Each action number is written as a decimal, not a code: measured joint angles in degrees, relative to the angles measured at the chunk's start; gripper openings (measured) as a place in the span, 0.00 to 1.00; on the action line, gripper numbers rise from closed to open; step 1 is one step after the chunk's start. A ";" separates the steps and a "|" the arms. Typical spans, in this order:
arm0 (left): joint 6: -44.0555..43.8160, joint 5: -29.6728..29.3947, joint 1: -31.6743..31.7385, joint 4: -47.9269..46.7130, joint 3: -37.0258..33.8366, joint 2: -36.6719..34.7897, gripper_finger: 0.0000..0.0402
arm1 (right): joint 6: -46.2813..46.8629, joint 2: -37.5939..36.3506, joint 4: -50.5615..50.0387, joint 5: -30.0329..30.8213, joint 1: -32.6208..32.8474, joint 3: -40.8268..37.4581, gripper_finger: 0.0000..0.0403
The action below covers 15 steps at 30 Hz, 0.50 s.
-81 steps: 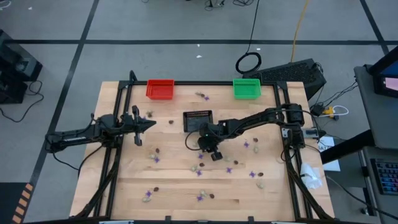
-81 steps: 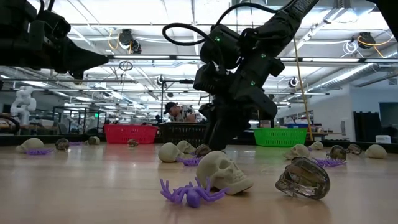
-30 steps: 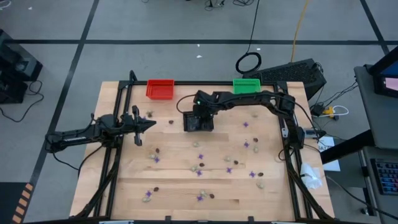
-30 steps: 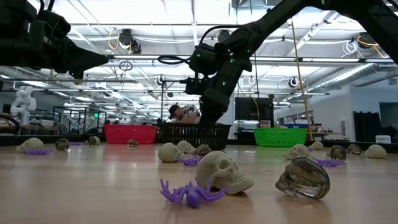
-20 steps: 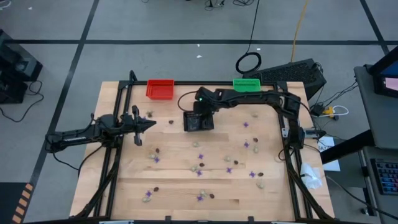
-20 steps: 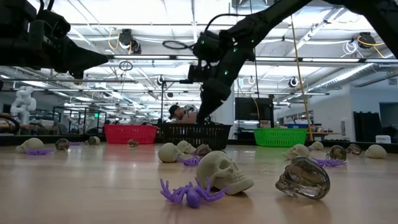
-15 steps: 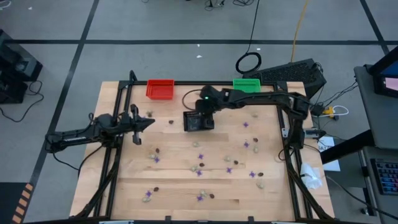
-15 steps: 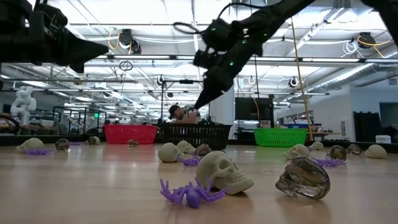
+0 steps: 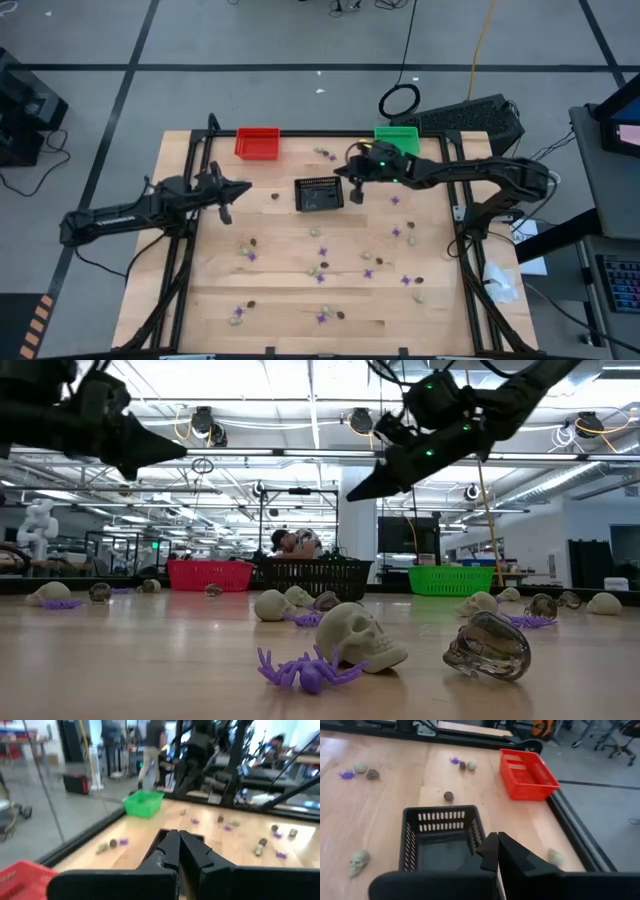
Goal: Sort Halloween decoration
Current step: Put the white skull toy into the orange bin
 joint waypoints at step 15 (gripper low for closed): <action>4.15 6.20 12.06 -28.56 25.61 34.44 0.01 | -1.24 -6.21 8.42 -6.58 -8.80 -6.72 0.00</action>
